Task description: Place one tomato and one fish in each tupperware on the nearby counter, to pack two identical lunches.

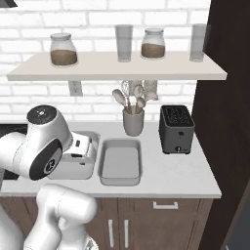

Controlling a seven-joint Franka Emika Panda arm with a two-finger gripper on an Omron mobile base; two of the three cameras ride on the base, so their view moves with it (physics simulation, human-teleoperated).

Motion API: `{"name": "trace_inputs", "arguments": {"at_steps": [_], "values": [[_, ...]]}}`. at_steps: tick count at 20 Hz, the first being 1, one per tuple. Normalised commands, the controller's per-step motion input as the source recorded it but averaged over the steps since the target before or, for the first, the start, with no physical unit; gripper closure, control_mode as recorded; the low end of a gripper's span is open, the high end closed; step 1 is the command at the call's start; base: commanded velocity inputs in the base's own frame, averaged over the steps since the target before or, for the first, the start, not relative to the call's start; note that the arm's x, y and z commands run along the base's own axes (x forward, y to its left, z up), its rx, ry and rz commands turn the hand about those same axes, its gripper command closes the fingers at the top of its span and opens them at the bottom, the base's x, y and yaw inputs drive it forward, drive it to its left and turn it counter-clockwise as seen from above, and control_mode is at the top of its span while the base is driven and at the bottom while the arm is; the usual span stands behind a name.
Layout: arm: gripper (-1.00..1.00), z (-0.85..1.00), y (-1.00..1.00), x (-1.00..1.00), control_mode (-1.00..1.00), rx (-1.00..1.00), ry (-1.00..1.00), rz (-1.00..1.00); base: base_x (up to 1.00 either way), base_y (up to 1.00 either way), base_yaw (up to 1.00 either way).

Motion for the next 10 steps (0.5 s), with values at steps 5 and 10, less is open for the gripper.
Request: {"name": "trace_inputs", "arguments": {"at_steps": [5, 10], "values": [[-1.00, -0.12, 0.36, -0.03, 1.00, -0.03, -0.09, 0.00, -0.03, -0.01, -0.01], [-1.00, 0.00, 0.00, 0.00, 1.00, 0.00, 0.00, 0.00, -0.80, -0.57, -0.06]]}}
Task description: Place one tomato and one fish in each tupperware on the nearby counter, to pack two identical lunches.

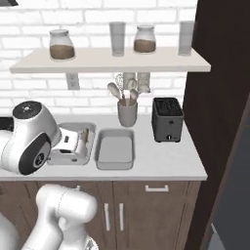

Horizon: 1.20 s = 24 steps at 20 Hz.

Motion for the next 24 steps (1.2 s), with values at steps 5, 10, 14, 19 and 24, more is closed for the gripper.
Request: {"name": "trace_inputs", "arguments": {"at_steps": [5, 10, 14, 19, 24], "values": [[-1.00, 0.00, 0.00, 0.00, 1.00, 0.00, 0.00, 0.00, -0.90, -1.00, -0.23], [-1.00, 0.00, 0.00, 0.00, 1.00, 0.00, 0.00, 0.00, -0.23, -0.77, -0.43], [-1.00, 0.00, 0.00, 0.00, 1.00, 0.00, 0.00, 0.00, 0.00, -0.38, -0.60], [-1.00, 0.00, 0.00, 0.00, 1.00, 0.00, 0.00, 0.00, 0.00, -0.22, -0.67], [-1.00, 0.00, 0.00, 0.00, 1.00, 0.00, 0.00, 0.00, 0.17, -0.16, -0.71]]}}
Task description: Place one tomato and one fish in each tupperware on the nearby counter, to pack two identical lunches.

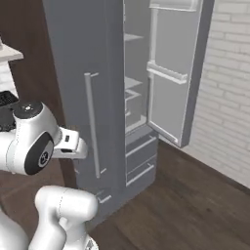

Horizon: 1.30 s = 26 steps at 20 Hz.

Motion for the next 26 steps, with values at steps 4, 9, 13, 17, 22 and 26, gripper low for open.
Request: {"name": "trace_inputs", "arguments": {"at_steps": [4, 9, 13, 17, 22, 26], "values": [[-1.00, 0.00, 0.00, 0.00, 1.00, 0.00, 0.00, 0.00, 0.53, -0.10, -0.79], [-1.00, 0.00, 0.00, 0.00, 1.00, 0.00, 0.00, 0.00, 0.59, -0.47, -0.72], [-1.00, 0.00, 0.00, 0.00, 1.00, 0.00, 0.00, 0.00, 0.60, -0.60, -0.68], [-1.00, 0.00, 0.00, 0.00, 1.00, 0.00, 0.00, 0.00, 0.65, -0.59, -0.55], [-1.00, 0.00, 0.00, 0.00, 1.00, 0.00, 0.00, 0.00, 0.93, -0.17, -0.02], [-1.00, 0.00, 0.00, 0.00, 1.00, 0.00, 0.00, 0.00, 0.96, 0.00, 0.69]]}}
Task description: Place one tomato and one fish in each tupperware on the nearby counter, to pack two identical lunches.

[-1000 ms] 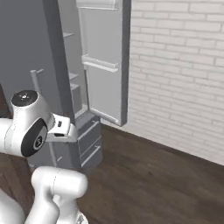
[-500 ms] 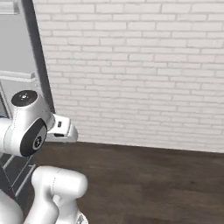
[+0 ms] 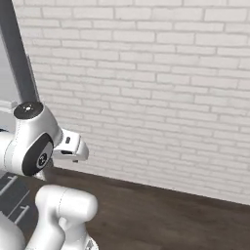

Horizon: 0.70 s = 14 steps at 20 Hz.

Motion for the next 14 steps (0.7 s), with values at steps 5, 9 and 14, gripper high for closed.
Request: {"name": "trace_inputs", "arguments": {"at_steps": [5, 9, 14], "values": [[-1.00, 0.00, 0.00, 0.00, 1.00, 0.00, 0.00, 0.00, 0.16, 0.00, 0.99], [-1.00, 0.00, 0.00, 0.00, 1.00, 0.00, 0.00, 0.00, 0.04, 0.00, 1.00], [-1.00, 0.00, 0.00, 0.00, 1.00, 0.00, 0.00, 0.00, 0.22, -0.04, 1.00]]}}
